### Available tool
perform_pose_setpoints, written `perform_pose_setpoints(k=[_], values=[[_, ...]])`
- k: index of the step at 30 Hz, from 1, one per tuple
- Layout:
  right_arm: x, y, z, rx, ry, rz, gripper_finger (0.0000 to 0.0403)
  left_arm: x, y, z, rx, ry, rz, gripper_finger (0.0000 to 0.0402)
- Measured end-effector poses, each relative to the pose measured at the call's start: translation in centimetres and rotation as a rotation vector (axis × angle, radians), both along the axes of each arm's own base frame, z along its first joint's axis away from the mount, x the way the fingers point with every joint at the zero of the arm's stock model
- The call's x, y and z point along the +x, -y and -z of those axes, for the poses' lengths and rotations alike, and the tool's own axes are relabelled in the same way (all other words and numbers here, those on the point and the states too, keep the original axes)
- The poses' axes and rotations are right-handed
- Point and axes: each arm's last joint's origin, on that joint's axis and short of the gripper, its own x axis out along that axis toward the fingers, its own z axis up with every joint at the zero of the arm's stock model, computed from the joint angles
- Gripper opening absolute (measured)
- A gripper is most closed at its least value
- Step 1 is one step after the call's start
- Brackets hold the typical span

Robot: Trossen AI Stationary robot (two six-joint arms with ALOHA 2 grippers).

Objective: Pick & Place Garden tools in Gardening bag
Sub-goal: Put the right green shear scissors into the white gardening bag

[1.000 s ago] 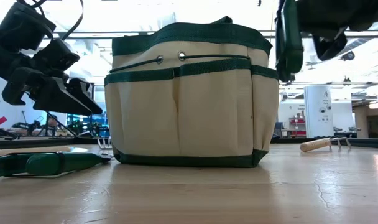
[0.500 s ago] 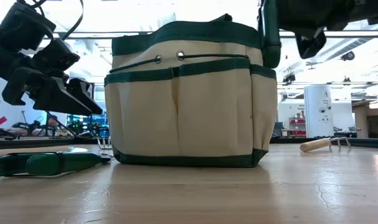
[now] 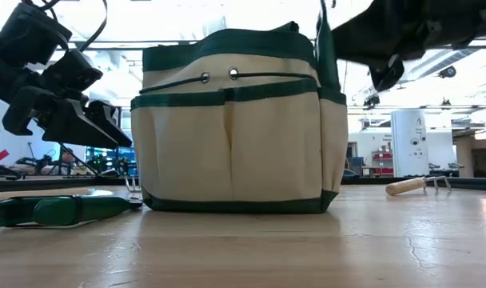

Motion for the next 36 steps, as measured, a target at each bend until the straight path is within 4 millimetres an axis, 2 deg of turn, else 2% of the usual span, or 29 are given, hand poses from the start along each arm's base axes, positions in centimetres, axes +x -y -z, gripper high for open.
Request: perform_pose_setpoints(k=[8,25,36], values=[[1.1,-0.5,1.3,-0.006,-0.039,0.016,0.0015,0.0,0.0,0.0,0.000,-0.001,0.000,0.0241],[0.8,-0.7,1.7,-0.027,-0.064,0.037,0.0015,0.0,0.0,0.0,0.000,-0.002,0.000,0.0241],[0.6,-0.5,2.4,-0.062,-0.081,0.117,0.0014,0.0,0.0,0.0,0.000,-0.002,0.000,0.0241]])
